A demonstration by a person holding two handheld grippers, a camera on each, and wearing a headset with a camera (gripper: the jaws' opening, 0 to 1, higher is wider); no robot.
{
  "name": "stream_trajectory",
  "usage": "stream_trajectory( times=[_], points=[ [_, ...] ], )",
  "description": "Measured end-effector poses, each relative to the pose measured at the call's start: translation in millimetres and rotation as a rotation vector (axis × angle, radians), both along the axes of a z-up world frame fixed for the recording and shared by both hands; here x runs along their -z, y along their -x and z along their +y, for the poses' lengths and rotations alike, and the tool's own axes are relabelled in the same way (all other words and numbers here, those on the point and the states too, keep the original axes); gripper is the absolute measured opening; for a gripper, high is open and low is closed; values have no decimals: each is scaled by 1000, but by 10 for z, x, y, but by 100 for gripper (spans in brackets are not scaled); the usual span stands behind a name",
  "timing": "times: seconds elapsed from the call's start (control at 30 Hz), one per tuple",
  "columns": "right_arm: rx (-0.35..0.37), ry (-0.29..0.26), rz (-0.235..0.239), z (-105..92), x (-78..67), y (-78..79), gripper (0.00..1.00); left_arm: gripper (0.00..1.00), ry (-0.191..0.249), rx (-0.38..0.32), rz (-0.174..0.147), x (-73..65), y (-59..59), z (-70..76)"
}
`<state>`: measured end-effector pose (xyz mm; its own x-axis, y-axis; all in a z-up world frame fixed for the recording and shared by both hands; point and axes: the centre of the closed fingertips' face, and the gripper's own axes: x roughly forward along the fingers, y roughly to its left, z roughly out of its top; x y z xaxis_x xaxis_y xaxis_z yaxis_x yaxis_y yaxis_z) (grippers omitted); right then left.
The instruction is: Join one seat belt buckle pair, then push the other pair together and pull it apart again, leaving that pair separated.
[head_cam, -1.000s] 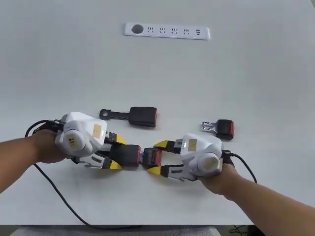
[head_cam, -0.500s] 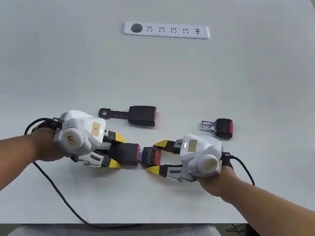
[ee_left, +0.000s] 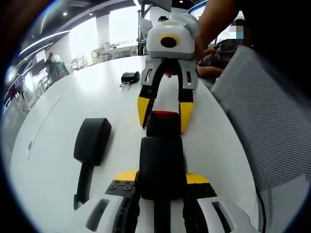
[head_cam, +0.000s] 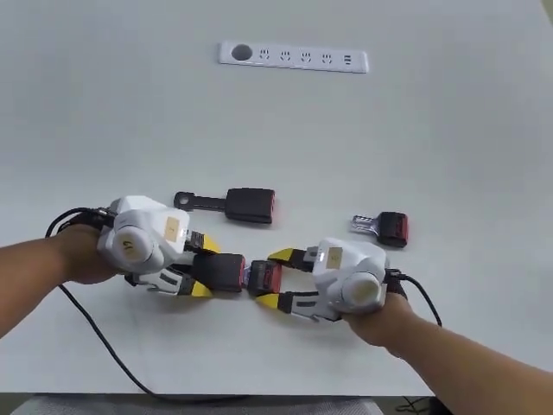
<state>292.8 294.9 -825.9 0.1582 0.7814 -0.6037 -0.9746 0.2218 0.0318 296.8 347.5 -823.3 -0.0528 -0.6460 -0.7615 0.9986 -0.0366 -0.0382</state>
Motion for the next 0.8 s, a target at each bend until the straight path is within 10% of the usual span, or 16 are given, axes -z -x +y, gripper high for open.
stream_trajectory(
  times=[0.2, 0.37, 0.8],
  points=[
    [-5, 42, -4, 22, -2, 19, 39, 35, -58, -26, -9, 8, -4, 4],
    [57, 13, 6, -13, -112, 7, 78, 55, -49, -55, 7, -40, 85, 10],
    [140, -49, -46, -592, -417, -168, 79, 82, -31, -291, -16, -402, -107, 92]
  ],
)
